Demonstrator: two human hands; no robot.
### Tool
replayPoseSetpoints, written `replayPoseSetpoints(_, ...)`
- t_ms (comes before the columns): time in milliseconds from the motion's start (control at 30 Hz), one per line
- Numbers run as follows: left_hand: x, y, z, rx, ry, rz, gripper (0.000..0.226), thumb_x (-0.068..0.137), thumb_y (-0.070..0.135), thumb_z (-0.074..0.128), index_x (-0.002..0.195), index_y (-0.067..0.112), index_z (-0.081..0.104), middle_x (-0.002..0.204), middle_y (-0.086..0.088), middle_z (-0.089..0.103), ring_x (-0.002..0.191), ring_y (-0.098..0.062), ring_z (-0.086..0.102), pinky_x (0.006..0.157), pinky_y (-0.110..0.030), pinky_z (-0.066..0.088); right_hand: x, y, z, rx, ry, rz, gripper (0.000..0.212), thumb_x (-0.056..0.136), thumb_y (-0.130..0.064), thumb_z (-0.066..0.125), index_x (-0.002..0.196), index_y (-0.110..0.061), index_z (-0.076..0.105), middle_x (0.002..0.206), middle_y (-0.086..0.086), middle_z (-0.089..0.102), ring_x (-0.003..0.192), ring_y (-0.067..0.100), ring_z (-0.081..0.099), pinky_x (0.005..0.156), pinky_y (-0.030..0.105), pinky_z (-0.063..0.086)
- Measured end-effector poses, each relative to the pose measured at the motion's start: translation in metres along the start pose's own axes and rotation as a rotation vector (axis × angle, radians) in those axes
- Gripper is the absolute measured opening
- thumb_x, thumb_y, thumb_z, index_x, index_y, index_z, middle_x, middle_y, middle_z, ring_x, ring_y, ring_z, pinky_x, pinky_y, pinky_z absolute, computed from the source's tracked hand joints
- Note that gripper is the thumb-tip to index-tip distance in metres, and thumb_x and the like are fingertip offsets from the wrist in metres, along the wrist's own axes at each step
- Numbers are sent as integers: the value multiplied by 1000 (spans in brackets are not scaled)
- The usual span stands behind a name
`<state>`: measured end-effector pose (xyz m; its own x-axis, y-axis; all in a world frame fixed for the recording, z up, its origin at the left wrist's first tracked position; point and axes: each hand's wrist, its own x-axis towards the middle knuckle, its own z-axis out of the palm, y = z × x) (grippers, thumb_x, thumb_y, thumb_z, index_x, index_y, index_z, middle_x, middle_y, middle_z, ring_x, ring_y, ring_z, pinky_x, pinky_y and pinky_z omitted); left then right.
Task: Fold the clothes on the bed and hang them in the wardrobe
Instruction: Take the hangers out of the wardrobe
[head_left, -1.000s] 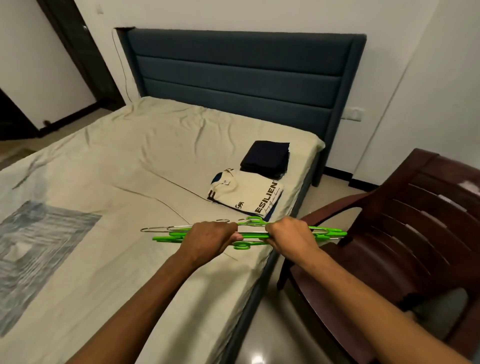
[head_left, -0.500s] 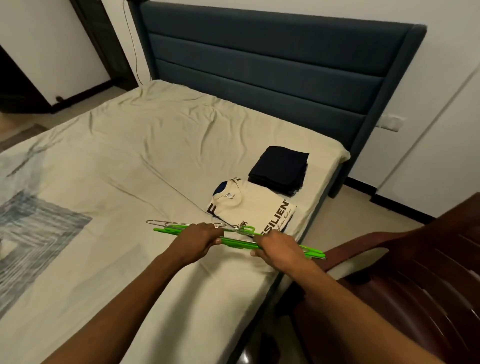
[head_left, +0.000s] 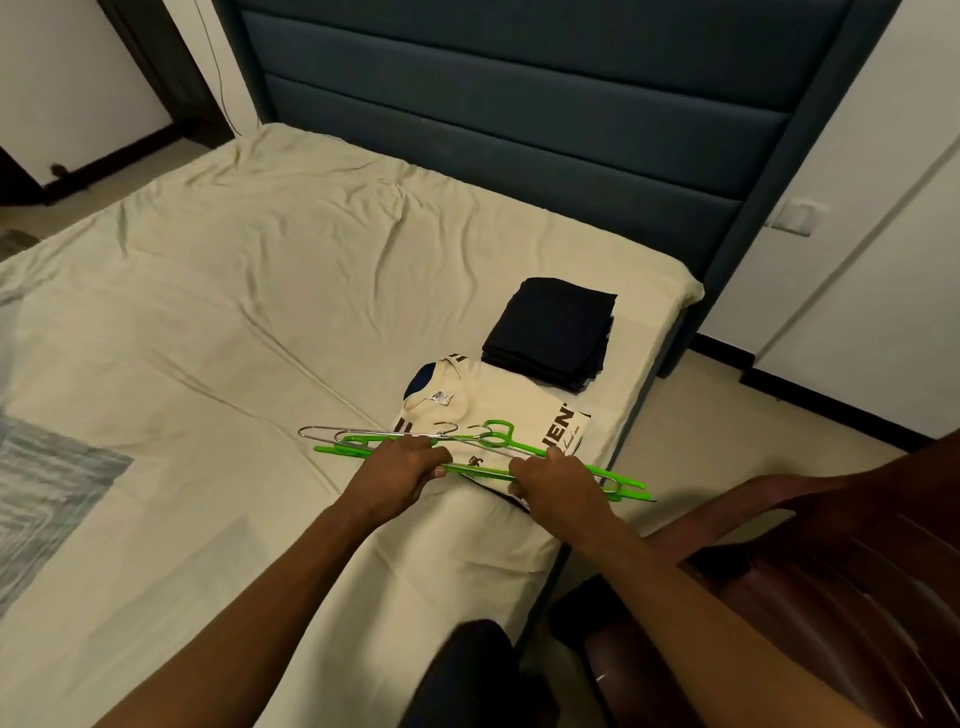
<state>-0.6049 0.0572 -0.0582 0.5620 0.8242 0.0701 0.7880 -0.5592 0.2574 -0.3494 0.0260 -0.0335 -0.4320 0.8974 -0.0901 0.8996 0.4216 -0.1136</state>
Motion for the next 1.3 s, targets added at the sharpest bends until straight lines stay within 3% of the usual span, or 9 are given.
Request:
replayPoseSetpoints(100,18,-6,2,-20,-17,12,36,95,41,35,90,18,63,80,-4,61,77,-29,58,60,-34,43,9,11,15,-65,92,56,24,72,-30,84,78,-21,63,63,-2,66,62,23,58,48,32,44)
replayPoseSetpoints(400,74,-63,34,73,30,144,33,95,39,38,88,18,63,76,-4,60,71,-30,57,57,-31,36,60,19,70,-130,261,218,30,63,-28,91,75,-20,65,63,-1,66,65,26,59,55,34,47)
replayPoseSetpoints(633,66,-152,64,176,113,201,26,87,32,45,82,21,68,70,-2,58,67,-30,58,52,-32,42,118,-37,134,-130,381,312,25,64,-11,81,83,-15,66,69,5,66,69,32,58,60,36,46)
replayPoseSetpoints(767,29,-214,76,131,99,214,12,82,18,62,90,22,69,75,-2,61,71,-31,59,54,-32,43,149,-89,161,-195,341,317,36,58,-9,82,91,-14,69,76,6,68,76,32,60,64,37,48)
replayPoseSetpoints(867,2,-249,91,98,106,199,19,88,29,53,87,20,70,72,-2,61,67,-30,59,53,-31,39,166,-124,187,-254,364,296,19,68,-10,67,86,-17,65,73,3,65,74,30,58,64,36,45)
replayPoseSetpoints(967,-38,-278,112,85,114,161,28,87,33,45,88,21,70,73,-2,61,66,-30,60,51,-31,43,174,-160,212,-294,381,233,25,74,-10,44,85,-17,65,71,2,62,72,29,58,62,36,44)
replayPoseSetpoints(1133,-101,-300,153,114,-1,118,24,84,33,45,87,25,67,73,3,60,65,-27,62,45,-28,40,166,-204,259,-341,318,154,19,76,-14,47,81,-19,64,72,0,60,73,27,58,64,35,41)
replayPoseSetpoints(1233,-121,-300,178,119,4,130,4,82,29,70,83,25,68,70,4,59,63,-27,61,45,-31,41,149,-219,290,-314,243,166,11,78,-20,56,83,-19,66,74,-1,62,74,26,58,64,35,43)
replayPoseSetpoints(1300,-130,-297,191,138,15,146,16,73,23,85,80,23,71,69,3,60,64,-27,60,46,-31,41,135,-227,305,-300,189,208,15,77,-21,59,89,-18,68,77,0,63,75,27,58,63,36,46)
